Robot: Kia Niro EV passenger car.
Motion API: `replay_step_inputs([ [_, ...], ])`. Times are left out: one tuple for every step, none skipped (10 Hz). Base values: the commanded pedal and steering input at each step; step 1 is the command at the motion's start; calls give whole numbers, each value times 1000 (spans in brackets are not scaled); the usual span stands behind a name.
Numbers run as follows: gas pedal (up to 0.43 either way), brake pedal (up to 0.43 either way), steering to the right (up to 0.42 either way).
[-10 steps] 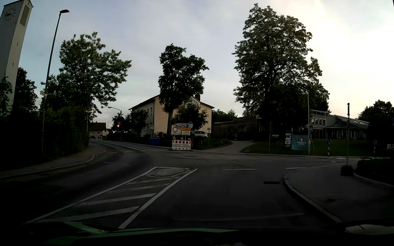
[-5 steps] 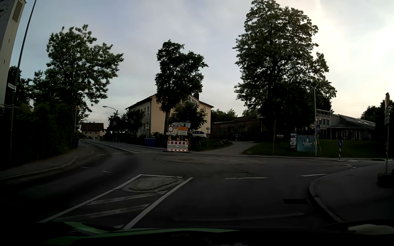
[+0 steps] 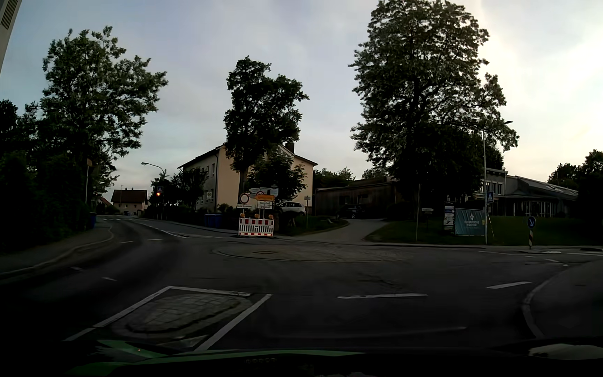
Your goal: Follow the waypoints while adhering to traffic rules and regulations
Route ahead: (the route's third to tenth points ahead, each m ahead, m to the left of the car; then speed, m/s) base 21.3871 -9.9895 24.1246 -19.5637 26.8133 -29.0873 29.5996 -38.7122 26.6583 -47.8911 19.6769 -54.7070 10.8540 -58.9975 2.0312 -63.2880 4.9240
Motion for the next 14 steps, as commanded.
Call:
replay_step_inputs([
  [118, 0, 84],
  [118, 0, 97],
  [118, 0, 115],
  [118, 0, 138],
  [118, 0, 157],
  [118, 0, 178],
  [118, 0, 192],
  [118, 0, 203],
  [118, 0, 213],
  [118, 0, 227],
  [118, 0, 242],
  [118, 0, 260],
  [118, 0, 267],
  [130, 0, 276],
])
